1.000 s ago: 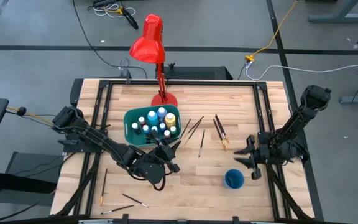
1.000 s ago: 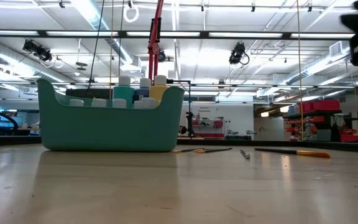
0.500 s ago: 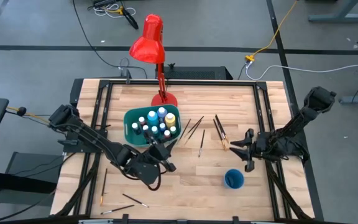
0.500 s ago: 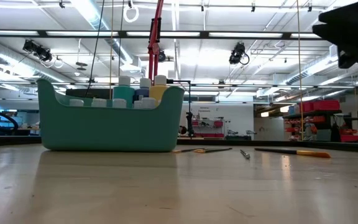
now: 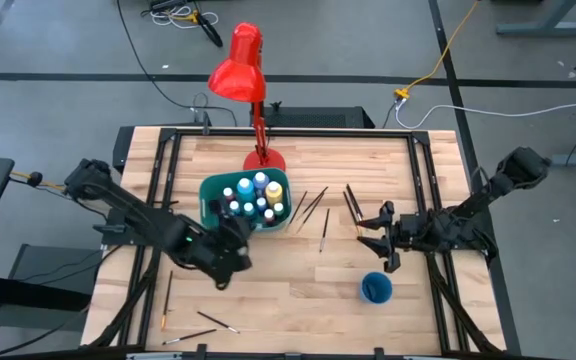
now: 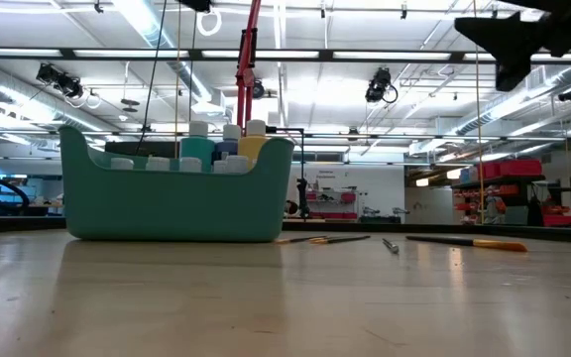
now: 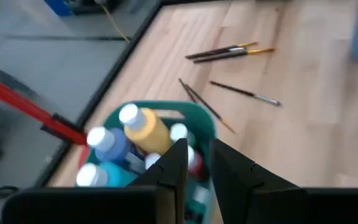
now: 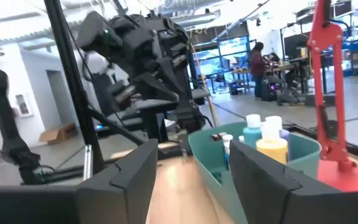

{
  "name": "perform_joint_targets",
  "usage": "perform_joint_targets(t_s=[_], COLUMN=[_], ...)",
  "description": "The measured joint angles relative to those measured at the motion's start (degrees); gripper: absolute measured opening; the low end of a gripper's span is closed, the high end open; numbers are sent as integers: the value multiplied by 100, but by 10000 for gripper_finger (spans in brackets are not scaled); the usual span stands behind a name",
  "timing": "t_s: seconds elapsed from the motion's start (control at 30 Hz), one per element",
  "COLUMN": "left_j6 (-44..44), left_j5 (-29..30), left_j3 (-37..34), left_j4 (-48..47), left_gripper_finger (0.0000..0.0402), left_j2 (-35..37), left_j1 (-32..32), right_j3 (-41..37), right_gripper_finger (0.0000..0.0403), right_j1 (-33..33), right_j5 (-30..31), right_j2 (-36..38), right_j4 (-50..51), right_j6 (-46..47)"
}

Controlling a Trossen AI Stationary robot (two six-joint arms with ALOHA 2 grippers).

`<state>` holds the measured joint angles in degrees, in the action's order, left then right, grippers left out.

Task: Pick & Place Paint Supplies
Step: Put the silver paint brush into the blue cup

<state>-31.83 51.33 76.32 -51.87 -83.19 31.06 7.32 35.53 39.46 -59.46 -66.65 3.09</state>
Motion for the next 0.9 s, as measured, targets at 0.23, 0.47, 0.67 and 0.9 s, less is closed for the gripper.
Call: perform_joint_targets(t_s=[0.23, 0.47, 0.67, 0.9], left_j6=[-550, -558, -552, -725], left_j5=[-1084, -2144, -3025, -3452], left_j3=[4, -782, -1823, -2149], left_j4=[-1590, -908, 373, 1384], left_gripper_finger=[71, 71, 71, 91], left_j2=[883, 1001, 802, 525], left_j1=[70, 82, 80, 78], right_j3=[109, 141, 141, 139], right_gripper_finger=[201, 201, 201, 201], right_j1=[-369, -674, -728, -728], right_j5=[-96, -62, -140, -302], right_j2=[-76, -172, -190, -213], right_j4=[120, 224, 273, 357], right_j6=[103, 239, 228, 226])
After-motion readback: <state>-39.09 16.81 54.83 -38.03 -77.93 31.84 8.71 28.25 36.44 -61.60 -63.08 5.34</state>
